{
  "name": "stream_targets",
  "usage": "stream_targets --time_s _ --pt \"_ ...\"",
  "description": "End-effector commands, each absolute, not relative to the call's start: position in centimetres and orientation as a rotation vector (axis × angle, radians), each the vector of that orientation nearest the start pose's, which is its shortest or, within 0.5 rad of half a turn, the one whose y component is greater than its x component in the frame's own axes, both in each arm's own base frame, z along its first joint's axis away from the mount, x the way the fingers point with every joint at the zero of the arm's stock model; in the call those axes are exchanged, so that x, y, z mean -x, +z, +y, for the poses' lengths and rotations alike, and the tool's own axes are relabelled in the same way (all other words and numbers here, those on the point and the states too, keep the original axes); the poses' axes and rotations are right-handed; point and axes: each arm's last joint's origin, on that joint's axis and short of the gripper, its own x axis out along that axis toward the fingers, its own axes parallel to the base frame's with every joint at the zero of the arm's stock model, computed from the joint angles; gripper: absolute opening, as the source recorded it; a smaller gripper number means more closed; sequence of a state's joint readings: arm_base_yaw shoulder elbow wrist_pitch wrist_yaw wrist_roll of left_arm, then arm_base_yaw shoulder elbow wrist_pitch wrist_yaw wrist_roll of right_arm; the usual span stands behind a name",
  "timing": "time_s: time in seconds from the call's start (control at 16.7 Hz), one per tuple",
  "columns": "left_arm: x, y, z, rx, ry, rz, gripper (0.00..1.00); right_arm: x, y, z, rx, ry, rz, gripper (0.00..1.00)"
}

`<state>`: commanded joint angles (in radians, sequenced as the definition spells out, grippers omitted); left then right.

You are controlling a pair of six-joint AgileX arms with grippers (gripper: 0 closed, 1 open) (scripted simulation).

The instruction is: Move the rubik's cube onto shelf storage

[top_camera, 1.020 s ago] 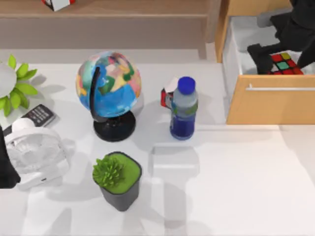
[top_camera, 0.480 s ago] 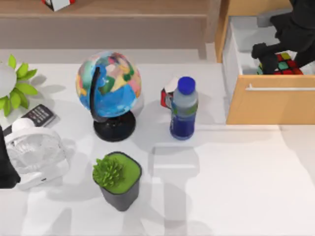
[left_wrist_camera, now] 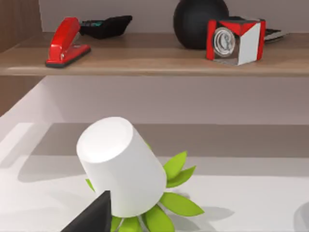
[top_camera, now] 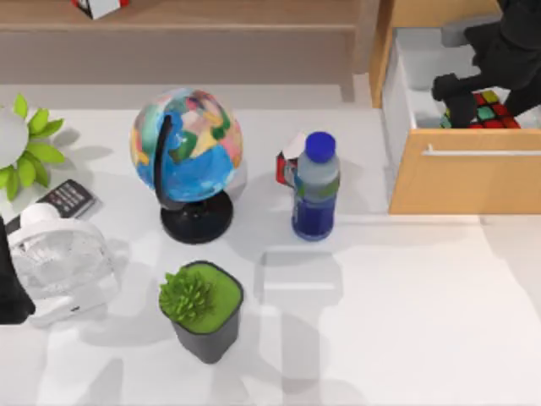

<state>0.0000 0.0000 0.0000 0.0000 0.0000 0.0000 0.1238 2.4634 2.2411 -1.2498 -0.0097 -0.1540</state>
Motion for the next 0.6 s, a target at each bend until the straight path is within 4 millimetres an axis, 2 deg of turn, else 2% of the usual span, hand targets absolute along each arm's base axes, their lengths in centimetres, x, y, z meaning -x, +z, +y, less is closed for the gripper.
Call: stream_targets --time_s 0.36,0.6 --pt "-10.6 16.0 -0.1 0.0 0.0 0.0 1.0 -48.6 17.6 6.7 0.207 0.245 1.464 0.0" --pt "-10.6 16.0 -0.1 0.0 0.0 0.0 1.0 -47.7 21.5 6.5 0.191 0.264 1.398 0.0"
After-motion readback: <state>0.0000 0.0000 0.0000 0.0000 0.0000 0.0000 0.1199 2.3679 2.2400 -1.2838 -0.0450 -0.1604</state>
